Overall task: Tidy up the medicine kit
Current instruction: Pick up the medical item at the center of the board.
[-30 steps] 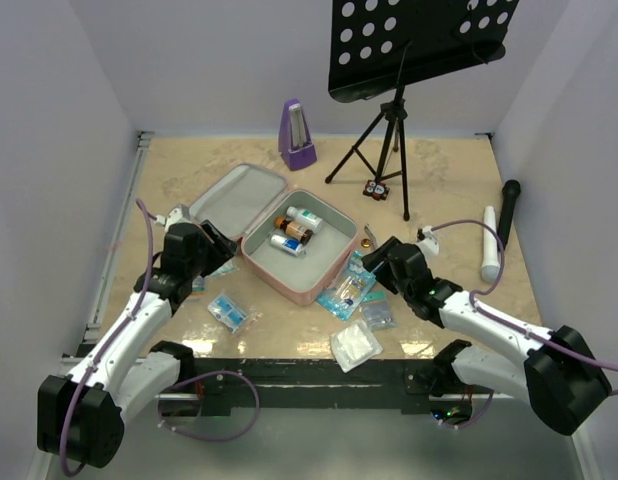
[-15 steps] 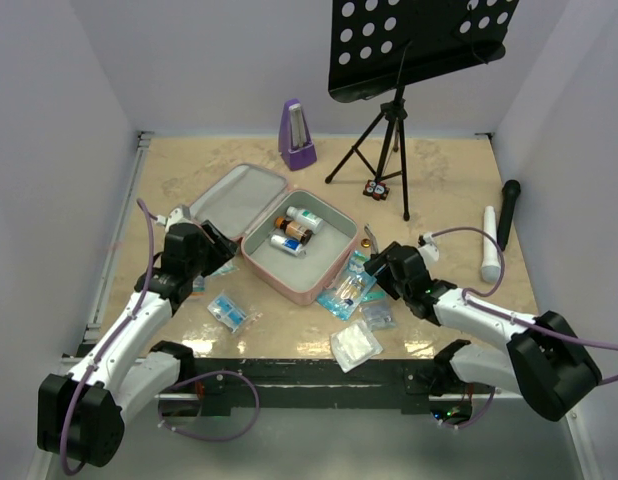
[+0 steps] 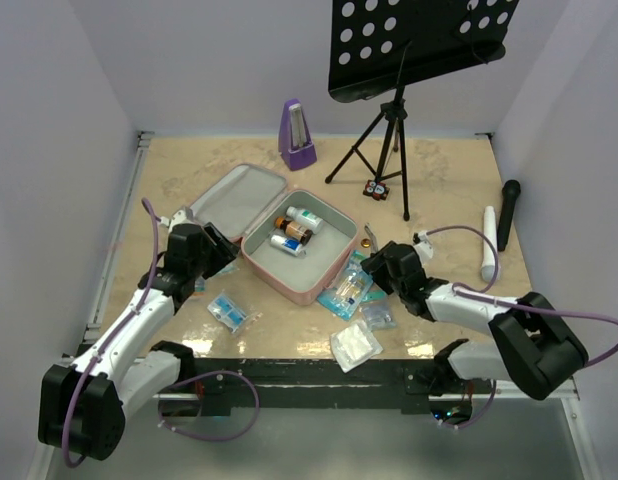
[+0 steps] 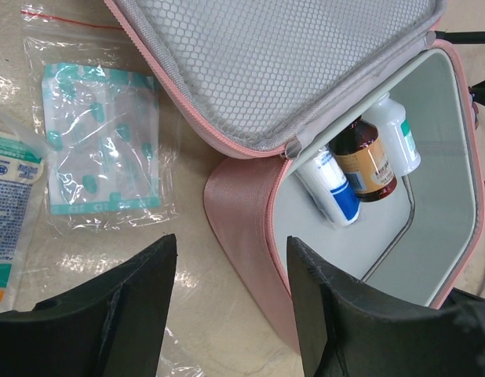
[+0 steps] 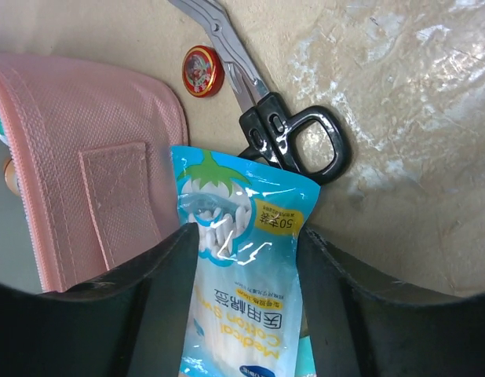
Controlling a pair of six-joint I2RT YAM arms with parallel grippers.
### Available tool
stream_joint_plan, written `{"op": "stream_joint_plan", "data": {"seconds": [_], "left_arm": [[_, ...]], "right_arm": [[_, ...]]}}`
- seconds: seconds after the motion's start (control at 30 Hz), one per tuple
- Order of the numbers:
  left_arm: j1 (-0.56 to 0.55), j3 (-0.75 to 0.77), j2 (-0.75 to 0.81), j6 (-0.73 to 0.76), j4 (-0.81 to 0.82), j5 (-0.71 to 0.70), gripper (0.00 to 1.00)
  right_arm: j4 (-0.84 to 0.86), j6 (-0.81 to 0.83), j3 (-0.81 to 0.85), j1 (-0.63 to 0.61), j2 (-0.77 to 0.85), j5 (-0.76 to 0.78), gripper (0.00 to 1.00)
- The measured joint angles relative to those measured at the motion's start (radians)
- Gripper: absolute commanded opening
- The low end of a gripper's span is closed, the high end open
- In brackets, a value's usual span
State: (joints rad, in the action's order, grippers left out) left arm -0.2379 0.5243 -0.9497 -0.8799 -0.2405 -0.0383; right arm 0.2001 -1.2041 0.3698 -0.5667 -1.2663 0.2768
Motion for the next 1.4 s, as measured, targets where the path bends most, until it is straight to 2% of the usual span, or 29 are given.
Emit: {"op": "stream_joint_plan", "data": {"seconds": [0.2,0.37,0.5,0.63,0.87,1.13,1.27,1.4], "left_arm": [[0.0,0.0,0.003,0.0,0.0,0.0,0.62],[0.0,0.0,0.0,0.0,0.0,0.0,0.62],[0.0,0.0,-0.005,0.0,0.0,0.0,0.62],[0.0,0.0,-0.01,0.0,0.0,0.0,0.62],[0.0,0.0,-0.018,0.0,0.001,0.0,0.62],[0.0,0.0,-0.018,0.0,0.001,0.0,0.62],[0.0,0.0,-0.018,0.0,0.0,0.0,0.62],[0.0,0.0,-0.018,0.0,0.0,-0.001,0.62]], "right_arm": [[0.026,0.017,0.002,0.008,-0.032,-0.009,0.3],[0.015,0.027,0.001,0.011,-0.034,-0.016,0.17],[-0.002,0.03,-0.002,0.011,-0.015,-0.024,0.0],[-0.034,0.033,-0.003,0.011,0.032,-0.032,0.0],[-0.156,0.053,0.004,0.011,0.214,-0.017,0.0],[-0.319,0.102,0.099,0.011,0.381,0.015,0.0],[-0.348,0.117,0.156,0.011,0.425,0.011,0.0],[-0.302,0.12,0.186,0.011,0.457,-0.03,0.0]]}}
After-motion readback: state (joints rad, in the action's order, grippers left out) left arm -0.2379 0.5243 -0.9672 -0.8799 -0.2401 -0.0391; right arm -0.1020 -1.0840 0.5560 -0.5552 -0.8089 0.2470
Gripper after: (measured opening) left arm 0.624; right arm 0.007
